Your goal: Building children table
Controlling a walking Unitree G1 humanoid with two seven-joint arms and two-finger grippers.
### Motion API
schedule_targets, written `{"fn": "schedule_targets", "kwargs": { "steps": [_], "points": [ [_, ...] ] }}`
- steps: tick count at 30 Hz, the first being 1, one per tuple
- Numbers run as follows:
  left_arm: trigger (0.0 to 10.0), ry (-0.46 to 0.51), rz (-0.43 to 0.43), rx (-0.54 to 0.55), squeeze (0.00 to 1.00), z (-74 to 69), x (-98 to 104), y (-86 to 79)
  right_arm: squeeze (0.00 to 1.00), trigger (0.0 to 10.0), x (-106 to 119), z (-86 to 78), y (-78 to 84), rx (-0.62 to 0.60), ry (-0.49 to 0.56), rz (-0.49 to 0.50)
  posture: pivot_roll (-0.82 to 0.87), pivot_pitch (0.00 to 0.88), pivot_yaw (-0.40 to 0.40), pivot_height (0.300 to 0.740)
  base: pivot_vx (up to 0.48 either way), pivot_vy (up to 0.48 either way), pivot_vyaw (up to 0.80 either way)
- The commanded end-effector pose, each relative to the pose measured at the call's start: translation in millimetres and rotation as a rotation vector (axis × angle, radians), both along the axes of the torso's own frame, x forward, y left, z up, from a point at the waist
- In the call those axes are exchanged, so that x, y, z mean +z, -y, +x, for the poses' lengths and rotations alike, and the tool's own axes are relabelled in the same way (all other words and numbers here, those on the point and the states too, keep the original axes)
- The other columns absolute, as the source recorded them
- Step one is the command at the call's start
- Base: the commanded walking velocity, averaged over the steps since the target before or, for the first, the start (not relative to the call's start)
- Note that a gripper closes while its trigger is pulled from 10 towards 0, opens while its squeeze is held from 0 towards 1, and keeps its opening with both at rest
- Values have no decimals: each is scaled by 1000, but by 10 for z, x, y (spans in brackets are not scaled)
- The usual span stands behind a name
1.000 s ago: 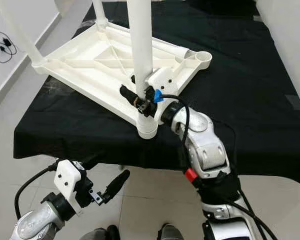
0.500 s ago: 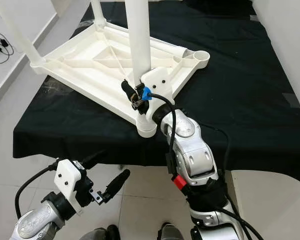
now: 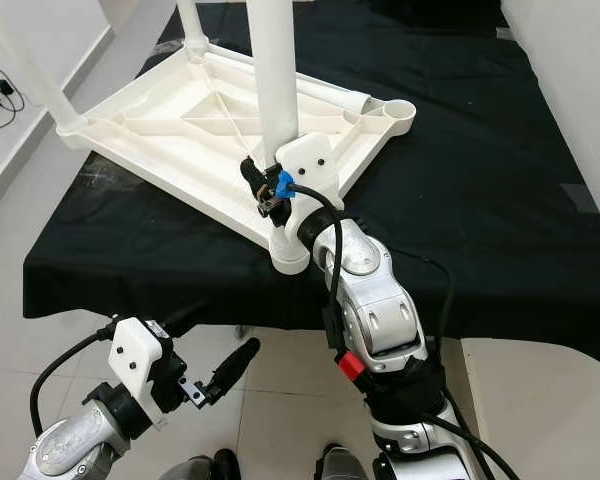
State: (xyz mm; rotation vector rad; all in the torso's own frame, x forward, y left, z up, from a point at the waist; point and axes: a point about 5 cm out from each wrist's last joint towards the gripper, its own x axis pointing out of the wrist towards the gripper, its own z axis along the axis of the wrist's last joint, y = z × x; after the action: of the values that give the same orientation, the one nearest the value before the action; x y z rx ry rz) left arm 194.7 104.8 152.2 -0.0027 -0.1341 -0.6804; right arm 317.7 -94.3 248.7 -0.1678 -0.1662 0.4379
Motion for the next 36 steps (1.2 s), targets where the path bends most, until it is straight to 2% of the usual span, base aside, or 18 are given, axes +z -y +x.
{"fn": "schedule_targets", "kwargs": {
  "steps": [1, 6, 13, 22, 33, 34, 36],
  "points": [
    [10000, -20, 2, 5, 0, -10, -52, -21, 0, 10000, -598, 69, 171, -141, -290, -100, -2, 271, 68, 740, 0, 0, 0],
    [10000, -18, 1, 6, 0, -5, -47, -19, 0, 10000, -592, 67, 123, -177, -299, -92, -1, 274, 63, 740, 0, 0, 0],
    [10000, -16, 0, 10, 0, -3, -44, -19, 0, 10000, -564, 55, 45, -165, -290, -65, 0, 275, 61, 740, 0, 0, 0],
    [10000, -15, 0, 11, 0, 5, -40, -31, 0, 10000, -495, 50, 70, -156, -246, -27, -2, 281, 65, 740, 0, 0, 0],
    [10000, -15, 4, 11, 0, 14, -41, -43, 0, 10000, -513, -8, 53, -117, -228, -23, 0, 281, 70, 740, 0, 0, 0],
    [10000, -15, 4, 11, 0, 16, -40, -43, 1000, 10000, -496, -15, 37, -102, -216, -12, 1, 282, 71, 740, 0, 0, 0],
    [10000, -15, 4, 11, 0, 16, -40, -42, 1000, 10000, -491, -17, 33, -98, -212, -8, 1, 282, 71, 740, 0, 0, 0]
  ]
}}
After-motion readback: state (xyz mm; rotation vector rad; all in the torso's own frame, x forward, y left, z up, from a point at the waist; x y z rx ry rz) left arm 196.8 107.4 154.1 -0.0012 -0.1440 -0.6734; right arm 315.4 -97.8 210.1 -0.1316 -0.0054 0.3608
